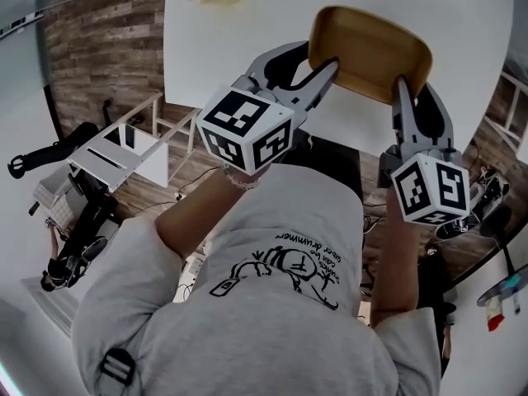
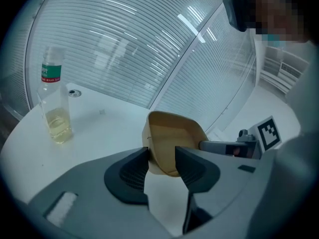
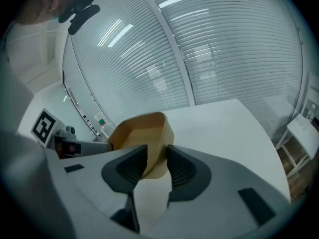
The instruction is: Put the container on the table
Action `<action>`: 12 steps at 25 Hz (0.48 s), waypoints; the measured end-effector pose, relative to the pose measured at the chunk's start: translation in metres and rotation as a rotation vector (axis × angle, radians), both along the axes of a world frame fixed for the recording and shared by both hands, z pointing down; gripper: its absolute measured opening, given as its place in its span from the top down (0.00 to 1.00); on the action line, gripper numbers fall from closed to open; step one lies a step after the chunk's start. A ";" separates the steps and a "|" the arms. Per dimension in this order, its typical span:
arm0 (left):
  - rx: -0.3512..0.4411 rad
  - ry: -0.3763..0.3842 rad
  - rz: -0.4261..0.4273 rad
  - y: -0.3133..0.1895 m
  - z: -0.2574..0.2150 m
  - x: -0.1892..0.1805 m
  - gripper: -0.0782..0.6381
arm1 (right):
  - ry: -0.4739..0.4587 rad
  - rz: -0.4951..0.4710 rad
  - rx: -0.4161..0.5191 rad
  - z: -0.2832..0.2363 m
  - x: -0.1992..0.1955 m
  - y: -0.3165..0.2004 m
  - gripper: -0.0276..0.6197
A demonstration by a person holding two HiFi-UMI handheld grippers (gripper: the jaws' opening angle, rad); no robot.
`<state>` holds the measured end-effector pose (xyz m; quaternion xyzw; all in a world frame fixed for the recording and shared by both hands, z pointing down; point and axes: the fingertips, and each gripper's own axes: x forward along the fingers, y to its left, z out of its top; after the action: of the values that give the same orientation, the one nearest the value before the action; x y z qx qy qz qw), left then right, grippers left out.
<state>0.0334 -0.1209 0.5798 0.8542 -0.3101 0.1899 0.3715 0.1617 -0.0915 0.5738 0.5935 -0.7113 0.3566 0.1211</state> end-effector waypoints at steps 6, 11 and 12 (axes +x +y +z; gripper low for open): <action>-0.023 -0.020 0.010 -0.002 0.023 0.001 0.66 | 0.011 -0.002 -0.030 0.024 0.001 -0.005 0.78; -0.055 -0.038 0.002 -0.012 0.050 -0.001 0.67 | 0.011 0.003 -0.068 0.053 -0.001 -0.013 0.78; -0.060 -0.042 0.001 -0.014 0.054 0.000 0.67 | 0.010 0.005 -0.076 0.057 0.000 -0.014 0.78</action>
<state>0.0338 -0.1351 0.6343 0.8389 -0.3113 0.2172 0.3902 0.1615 -0.1057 0.6312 0.5921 -0.6949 0.3809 0.1462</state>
